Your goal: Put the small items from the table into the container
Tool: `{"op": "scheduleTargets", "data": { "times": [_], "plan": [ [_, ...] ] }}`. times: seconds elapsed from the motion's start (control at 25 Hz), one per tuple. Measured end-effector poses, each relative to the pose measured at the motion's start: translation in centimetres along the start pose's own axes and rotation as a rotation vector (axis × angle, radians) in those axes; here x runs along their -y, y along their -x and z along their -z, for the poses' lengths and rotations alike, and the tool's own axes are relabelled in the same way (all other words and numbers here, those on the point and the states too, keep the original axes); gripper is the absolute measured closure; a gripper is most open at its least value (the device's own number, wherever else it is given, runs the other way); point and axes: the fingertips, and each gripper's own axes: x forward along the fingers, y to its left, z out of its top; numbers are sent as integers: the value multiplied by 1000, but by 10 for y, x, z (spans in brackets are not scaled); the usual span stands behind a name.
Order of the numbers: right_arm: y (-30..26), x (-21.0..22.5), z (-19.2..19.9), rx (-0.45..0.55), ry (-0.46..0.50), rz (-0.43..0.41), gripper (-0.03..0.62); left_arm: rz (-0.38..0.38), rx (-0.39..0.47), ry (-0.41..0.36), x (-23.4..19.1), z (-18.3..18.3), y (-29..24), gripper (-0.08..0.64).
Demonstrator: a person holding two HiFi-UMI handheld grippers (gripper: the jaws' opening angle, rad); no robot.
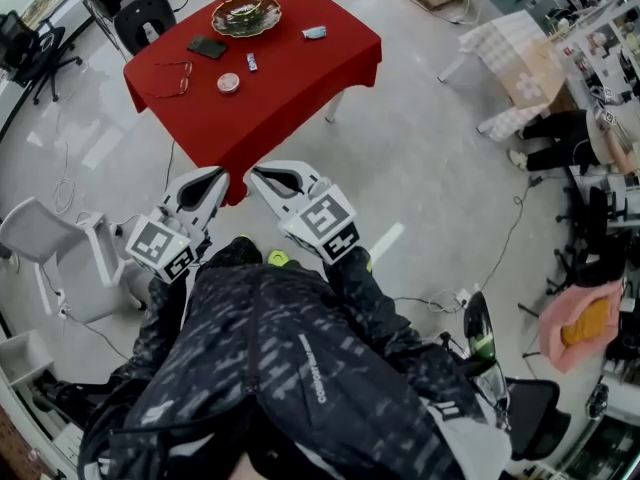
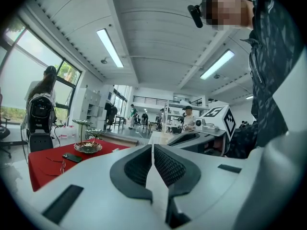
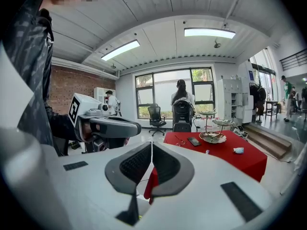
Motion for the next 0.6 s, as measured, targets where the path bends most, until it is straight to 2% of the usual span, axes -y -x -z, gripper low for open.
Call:
{"op": "scheduleTargets", "data": {
  "times": [0.4,0.6],
  "plan": [
    [-16,22,16,-44,-20,-29,574,36,-39,9,-22,14,-27,537],
    [-32,50,15,-65,-24,-38,574,42,-37,7,-44,11,-49,537]
  ]
}}
